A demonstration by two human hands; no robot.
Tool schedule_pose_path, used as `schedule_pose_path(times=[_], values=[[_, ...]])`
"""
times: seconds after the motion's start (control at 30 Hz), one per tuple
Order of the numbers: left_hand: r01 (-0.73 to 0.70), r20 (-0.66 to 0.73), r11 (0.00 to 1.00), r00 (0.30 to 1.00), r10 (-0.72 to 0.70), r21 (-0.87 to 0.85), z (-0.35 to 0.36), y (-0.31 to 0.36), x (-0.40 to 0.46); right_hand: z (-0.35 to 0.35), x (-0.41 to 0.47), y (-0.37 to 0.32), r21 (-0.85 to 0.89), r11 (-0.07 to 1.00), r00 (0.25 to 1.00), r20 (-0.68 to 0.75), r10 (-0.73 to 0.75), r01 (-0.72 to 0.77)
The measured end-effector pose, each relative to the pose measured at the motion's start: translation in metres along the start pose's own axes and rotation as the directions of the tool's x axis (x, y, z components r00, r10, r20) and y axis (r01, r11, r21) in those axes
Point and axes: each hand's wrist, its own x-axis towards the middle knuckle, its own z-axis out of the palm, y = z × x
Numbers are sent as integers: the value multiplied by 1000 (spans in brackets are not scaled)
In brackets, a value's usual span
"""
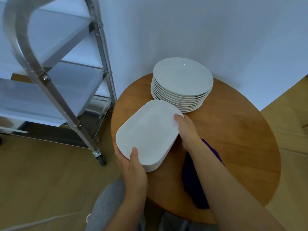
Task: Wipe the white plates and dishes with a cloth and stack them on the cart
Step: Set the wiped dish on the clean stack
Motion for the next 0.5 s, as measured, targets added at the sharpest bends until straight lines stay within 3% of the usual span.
schedule_pose_path(times=[0.1,0.23,0.37,0.5], values=[[29,23,999,999,-29,-30,-5,-2,10,1,-9,4,68,997,998,-49,27,-24],[118,66,992,991,-115,-46,-12,7,48,-2,-33,24,-13,999,972,-234,26,-30],[128,189,988,972,-142,84,-7,25,89,0,-60,48,115,993,914,-404,43,4],[142,287,982,943,-172,123,2,37,107,-11,-61,43,121,991,917,-386,98,-55]])
